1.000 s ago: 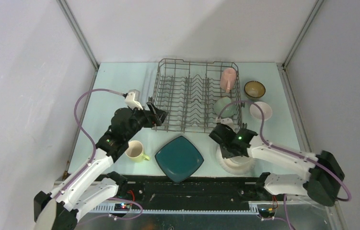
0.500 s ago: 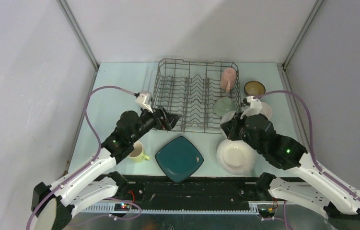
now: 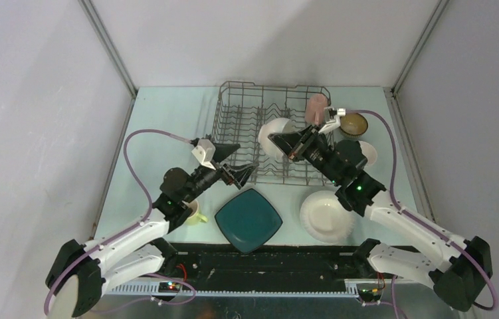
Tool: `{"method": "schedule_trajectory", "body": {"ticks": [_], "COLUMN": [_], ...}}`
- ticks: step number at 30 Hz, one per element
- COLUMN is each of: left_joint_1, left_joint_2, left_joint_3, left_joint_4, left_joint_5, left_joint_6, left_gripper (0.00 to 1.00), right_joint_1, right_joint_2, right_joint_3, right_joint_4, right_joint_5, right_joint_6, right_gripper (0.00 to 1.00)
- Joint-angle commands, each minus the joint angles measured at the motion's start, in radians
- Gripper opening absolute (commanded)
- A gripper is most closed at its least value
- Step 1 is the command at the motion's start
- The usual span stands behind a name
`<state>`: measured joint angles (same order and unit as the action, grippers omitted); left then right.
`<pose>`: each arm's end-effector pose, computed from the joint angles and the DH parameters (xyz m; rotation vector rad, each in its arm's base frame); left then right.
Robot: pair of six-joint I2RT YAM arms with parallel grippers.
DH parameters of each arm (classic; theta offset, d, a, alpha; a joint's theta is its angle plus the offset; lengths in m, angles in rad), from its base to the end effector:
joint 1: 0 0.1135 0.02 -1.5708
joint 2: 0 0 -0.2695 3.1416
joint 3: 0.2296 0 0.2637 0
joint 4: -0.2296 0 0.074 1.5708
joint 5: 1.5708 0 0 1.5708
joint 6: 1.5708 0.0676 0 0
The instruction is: Load the mixed dishes into the dish rack
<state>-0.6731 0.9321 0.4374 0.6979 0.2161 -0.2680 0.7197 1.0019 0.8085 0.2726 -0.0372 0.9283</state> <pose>0.1872 -0.1678 0.2890 0.4719 1.3562 -0.9295 0.2085 0.1861 0.3613 0.1386 1.6427 1.3302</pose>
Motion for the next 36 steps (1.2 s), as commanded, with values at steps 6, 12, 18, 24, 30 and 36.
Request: {"method": "schedule_trajectory", "body": {"ticks": [6, 12, 18, 24, 30, 36], "left_joint_1": [-0.034, -0.051, -0.082, -0.099, -0.108, -0.123], "left_joint_2": [0.041, 0.046, 0.054, 0.062, 0.067, 0.058], "left_joint_3": [0.079, 0.102, 0.111, 0.118, 0.123, 0.118], "left_joint_4": [0.139, 0.113, 0.129, 0.156, 0.179, 0.2], "left_joint_5": [0.029, -0.07, -0.162, -0.192, -0.175, -0.122], "left_joint_6": [0.25, 0.354, 0.444, 0.492, 0.519, 0.56], "left_gripper": [1.0, 1.0, 1.0, 1.0, 1.0, 1.0], "right_joint_1": [0.002, 0.016, 0.045, 0.046, 0.047, 0.046], "right_joint_2": [0.089, 0.119, 0.127, 0.142, 0.157, 0.17], "right_joint_3": [-0.009, -0.009, -0.009, -0.009, -0.009, -0.009], "right_joint_4": [0.517, 0.555, 0.579, 0.585, 0.574, 0.58], "right_joint_5": [-0.064, -0.059, -0.036, -0.037, -0.039, -0.039], "right_joint_6": [0.176, 0.217, 0.207, 0.225, 0.248, 0.262], "right_gripper": [0.0, 0.0, 0.0, 0.0, 0.0, 0.0]}}
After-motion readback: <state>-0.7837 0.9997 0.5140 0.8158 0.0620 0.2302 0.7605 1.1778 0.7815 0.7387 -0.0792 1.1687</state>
